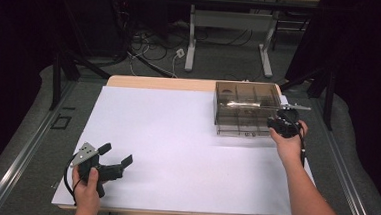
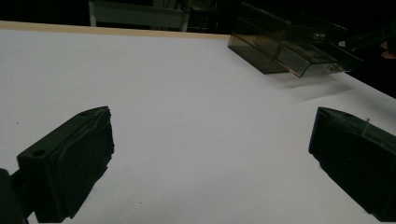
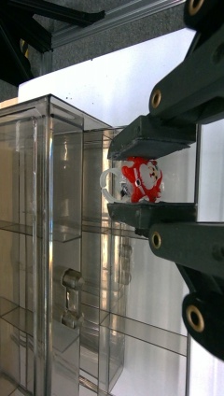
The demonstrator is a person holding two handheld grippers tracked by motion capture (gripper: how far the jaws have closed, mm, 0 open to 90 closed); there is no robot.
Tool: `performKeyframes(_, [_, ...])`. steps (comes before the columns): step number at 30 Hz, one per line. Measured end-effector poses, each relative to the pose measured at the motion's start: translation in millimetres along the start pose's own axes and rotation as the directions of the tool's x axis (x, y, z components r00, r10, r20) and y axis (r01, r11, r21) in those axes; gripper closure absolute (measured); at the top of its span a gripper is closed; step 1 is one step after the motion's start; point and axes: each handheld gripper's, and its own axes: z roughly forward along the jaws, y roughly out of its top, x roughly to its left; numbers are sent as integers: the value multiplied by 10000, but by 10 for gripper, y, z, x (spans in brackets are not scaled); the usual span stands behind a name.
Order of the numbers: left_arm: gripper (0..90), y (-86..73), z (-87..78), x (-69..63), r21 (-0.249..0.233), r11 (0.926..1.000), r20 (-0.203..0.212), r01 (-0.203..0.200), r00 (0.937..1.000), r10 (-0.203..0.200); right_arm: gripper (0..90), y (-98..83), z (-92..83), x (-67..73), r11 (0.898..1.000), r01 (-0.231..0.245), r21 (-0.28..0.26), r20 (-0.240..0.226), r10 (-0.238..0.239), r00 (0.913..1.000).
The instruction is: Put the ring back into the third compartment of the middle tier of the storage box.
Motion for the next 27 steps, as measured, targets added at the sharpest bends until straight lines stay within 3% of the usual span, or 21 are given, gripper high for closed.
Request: performKeyframes(27, [3,-2,9,-4,13,10000,9,-1,10000,1,651,-1,77,-51,9997,-202,131,-8,202,9998])
